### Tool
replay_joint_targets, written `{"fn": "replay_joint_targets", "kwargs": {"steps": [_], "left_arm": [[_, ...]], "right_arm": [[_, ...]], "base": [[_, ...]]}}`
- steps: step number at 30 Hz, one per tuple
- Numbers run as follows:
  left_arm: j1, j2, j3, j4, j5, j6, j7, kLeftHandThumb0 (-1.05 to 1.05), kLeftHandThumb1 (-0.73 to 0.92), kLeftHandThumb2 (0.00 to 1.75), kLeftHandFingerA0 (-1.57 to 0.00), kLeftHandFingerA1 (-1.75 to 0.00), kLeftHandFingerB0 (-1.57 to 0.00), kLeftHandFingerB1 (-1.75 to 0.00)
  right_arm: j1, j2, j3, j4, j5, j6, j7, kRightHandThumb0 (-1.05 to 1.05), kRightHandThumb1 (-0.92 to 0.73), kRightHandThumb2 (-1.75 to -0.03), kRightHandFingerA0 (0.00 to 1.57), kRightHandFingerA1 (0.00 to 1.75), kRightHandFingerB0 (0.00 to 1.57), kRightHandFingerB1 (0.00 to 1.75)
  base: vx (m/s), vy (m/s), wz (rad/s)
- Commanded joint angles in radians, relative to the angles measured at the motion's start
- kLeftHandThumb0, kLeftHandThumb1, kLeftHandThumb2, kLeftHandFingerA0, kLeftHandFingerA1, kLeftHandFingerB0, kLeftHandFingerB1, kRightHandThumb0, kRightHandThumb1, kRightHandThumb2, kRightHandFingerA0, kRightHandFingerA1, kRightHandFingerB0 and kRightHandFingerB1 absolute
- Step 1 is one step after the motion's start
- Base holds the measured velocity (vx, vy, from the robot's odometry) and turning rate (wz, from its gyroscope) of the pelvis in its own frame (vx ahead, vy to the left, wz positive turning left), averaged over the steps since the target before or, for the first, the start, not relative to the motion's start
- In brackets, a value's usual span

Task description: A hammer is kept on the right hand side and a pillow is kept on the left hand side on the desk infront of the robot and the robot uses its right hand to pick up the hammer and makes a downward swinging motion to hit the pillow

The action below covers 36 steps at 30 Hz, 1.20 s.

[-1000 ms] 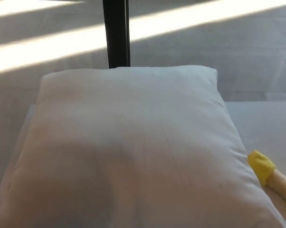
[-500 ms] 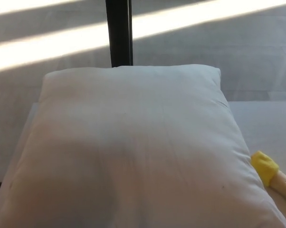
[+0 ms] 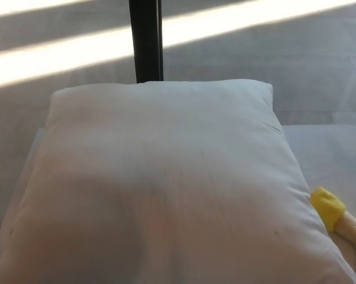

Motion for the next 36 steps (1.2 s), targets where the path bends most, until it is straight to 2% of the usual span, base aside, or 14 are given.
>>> {"fn": "replay_joint_targets", "kwargs": {"steps": [1, 13, 14, 15, 22, 23, 24, 28, 29, 31, 32, 33, 35, 36], "left_arm": [[0.006, 0.023, 0.001, 0.007, -0.021, -0.013, -0.005, -0.6, 0.75, 0.63, -0.72, -0.53, -0.54, -0.49], [0.013, 0.02, -0.002, 0.014, -0.03, -0.027, -0.016, -0.63, 0.74, 0.62, -0.7, -0.54, -0.55, -0.5], [0.01, 0.018, 0.006, 0.008, -0.042, -0.012, -0.006, -0.62, 0.73, 0.62, -0.71, -0.57, -0.59, -0.53], [0.01, 0.018, 0.005, 0.007, -0.042, -0.015, -0.007, -0.61, 0.74, 0.62, -0.72, -0.57, -0.61, -0.55], [0.011, 0.021, -0.009, 0.01, -0.033, -0.021, 0.006, -0.62, 0.74, 0.63, -0.72, -0.55, -0.55, -0.49], [0.012, 0.021, -0.005, 0.01, -0.038, -0.019, 0.001, -0.61, 0.75, 0.63, -0.73, -0.55, -0.55, -0.49], [0.013, 0.022, -0.008, 0.009, -0.038, -0.021, -0.003, -0.61, 0.76, 0.63, -0.72, -0.54, -0.58, -0.51], [0.011, 0.02, -0.002, 0.01, -0.046, -0.019, -0.003, -0.62, 0.74, 0.62, -0.74, -0.57, -0.59, -0.52], [0.011, 0.02, -0.005, 0.008, -0.044, -0.02, -0.004, -0.63, 0.74, 0.62, -0.73, -0.56, -0.58, -0.51], [0.012, 0.02, -0.006, 0.008, -0.044, -0.02, -0.005, -0.63, 0.74, 0.62, -0.73, -0.56, -0.58, -0.51], [0.012, 0.018, -0.003, 0.006, -0.048, -0.02, -0.003, -0.61, 0.75, 0.63, -0.72, -0.55, -0.56, -0.51], [0.012, 0.016, 0.006, 0.006, -0.059, -0.02, -0.009, -0.6, 0.74, 0.62, -0.72, -0.56, -0.55, -0.51], [0.013, 0.015, 0.01, 0.006, -0.062, -0.02, -0.012, -0.6, 0.74, 0.62, -0.72, -0.56, -0.55, -0.51], [0.011, 0.017, 0.008, 0.01, -0.059, -0.016, -0.012, -0.61, 0.75, 0.63, -0.7, -0.54, -0.53, -0.49]], "right_arm": [[0.0, -0.018, 0.099, -0.058, -0.077, 0.029, 0.08, -0.71, -0.66, -0.6, 0.27, 0.42, 0.37, 0.32], [0.003, -0.032, 0.351, -0.081, -0.23, 0.051, 0.173, -0.6, -0.6, -0.58, 0.38, 0.44, 0.41, 0.39], [-0.004, -0.032, 0.367, -0.067, -0.239, 0.057, 0.188, -0.67, -0.49, -0.85, 0.34, 0.54, 0.37, 0.51], [-0.013, -0.031, 0.381, -0.047, -0.254, 0.044, 0.189, -0.6, -0.61, -0.58, 0.39, 0.45, 0.43, 0.4], [-0.062, -0.03, 0.45, 0.046, -0.343, 0.016, 0.175, -0.65, -0.6, -0.6, 0.42, 0.42, 0.44, 0.37], [-0.064, -0.032, 0.464, 0.061, -0.362, 0.001, 0.171, -0.67, -0.5, -0.91, 0.4, 0.56, 0.3, 0.48], [-0.068, -0.034, 0.482, 0.079, -0.389, -0.02, 0.164, -0.67, -0.63, -0.6, 0.45, 0.44, 0.44, 0.38], [-0.07, -0.013, 0.551, 0.099, -0.463, -0.043, 0.132, -0.66, -0.64, -0.6, 0.42, 0.45, 0.45, 0.37], [-0.067, -0.004, 0.56, 0.099, -0.468, -0.043, 0.13, -0.71, -0.53, -0.91, 0.36, 0.54, 0.37, 0.5], [-0.067, -0.001, 0.563, 0.102, -0.471, -0.045, 0.128, -0.71, -0.53, -0.91, 0.36, 0.54, 0.37, 0.5], [-0.062, 0.025, 0.585, 0.104, -0.487, -0.051, 0.113, -0.66, -0.59, -0.6, 0.41, 0.45, 0.44, 0.38], [-0.06, 0.042, 0.606, 0.105, -0.509, -0.052, 0.102, -0.75, -0.52, -0.9, 0.38, 0.56, 0.37, 0.48], [-0.061, 0.046, 0.61, 0.108, -0.518, -0.053, 0.098, -0.75, -0.52, -0.9, 0.38, 0.56, 0.37, 0.48], [-0.061, 0.051, 0.621, 0.109, -0.534, -0.058, 0.095, -0.71, -0.6, -0.6, 0.4, 0.47, 0.45, 0.37]], "base": [[0.0, 0.0, 0.0], [0.0, 0.0, 0.0], [0.0, 0.0, 0.0], [0.0, 0.0, 0.0], [0.0, 0.0, 0.0], [0.0, 0.0, 0.0], [0.0, 0.0, 0.0], [0.0, 0.0, 0.0], [0.0, 0.0, 0.0], [0.0, 0.0, 0.0], [0.0, 0.0, 0.0], [0.0, 0.0, 0.0], [0.0, 0.0, 0.0], [0.0, 0.0, 0.0]]}}
